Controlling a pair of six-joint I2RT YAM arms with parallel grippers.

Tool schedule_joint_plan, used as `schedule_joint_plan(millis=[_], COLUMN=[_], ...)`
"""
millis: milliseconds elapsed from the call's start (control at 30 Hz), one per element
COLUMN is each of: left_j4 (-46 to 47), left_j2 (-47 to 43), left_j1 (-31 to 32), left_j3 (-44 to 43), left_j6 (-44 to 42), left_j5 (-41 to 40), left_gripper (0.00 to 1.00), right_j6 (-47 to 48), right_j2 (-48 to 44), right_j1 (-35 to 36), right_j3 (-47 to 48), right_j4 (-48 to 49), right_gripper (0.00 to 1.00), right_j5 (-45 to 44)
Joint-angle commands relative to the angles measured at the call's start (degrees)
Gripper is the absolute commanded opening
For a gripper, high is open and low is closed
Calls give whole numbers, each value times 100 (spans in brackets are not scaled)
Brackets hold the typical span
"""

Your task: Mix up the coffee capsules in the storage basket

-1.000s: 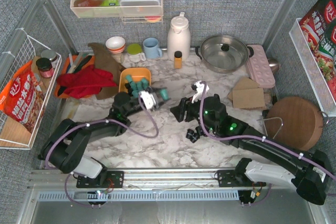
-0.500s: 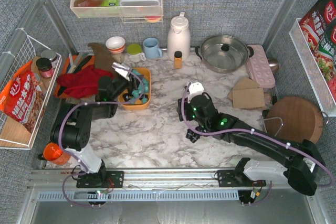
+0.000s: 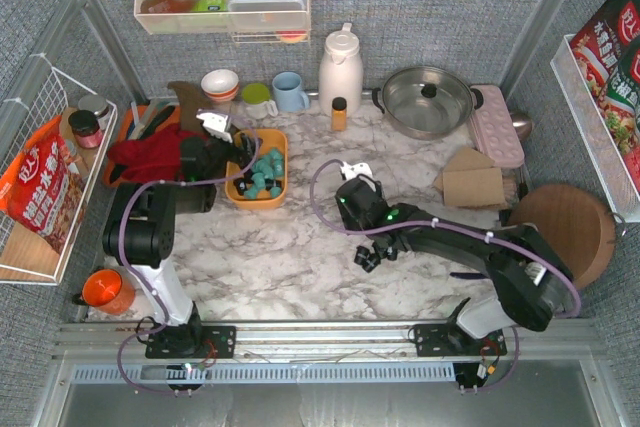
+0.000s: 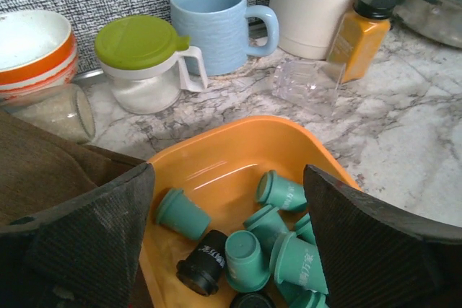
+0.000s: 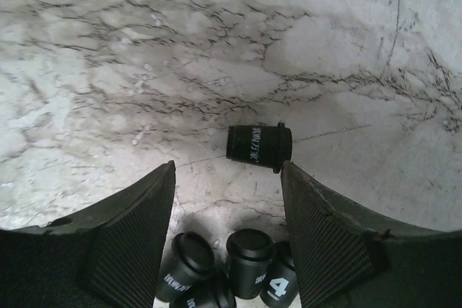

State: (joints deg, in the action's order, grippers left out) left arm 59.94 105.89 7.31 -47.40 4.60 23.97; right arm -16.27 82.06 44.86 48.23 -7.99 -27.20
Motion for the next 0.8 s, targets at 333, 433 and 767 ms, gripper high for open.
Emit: schedule_joint_plan(millis=[333,433,767], left_j4=[-1377,-2580,-3124], left_j2=[-1363,-1617,-1797], left_j1=[609,1214,2064], left_j3=[-97,-454,-519], left_j6=[-26,-1181,-1753], left_j5=[-563,-1149,-1128], left_gripper=[99,99,99], right_j6=[-33,181,360], right_j2=[889,949,1099], right_j1=[-505,-651,-874], right_j3=[-52,-104,-179], right_j4=[116,373,828], right_gripper=[69,68,53], right_j5=[-27,244,842])
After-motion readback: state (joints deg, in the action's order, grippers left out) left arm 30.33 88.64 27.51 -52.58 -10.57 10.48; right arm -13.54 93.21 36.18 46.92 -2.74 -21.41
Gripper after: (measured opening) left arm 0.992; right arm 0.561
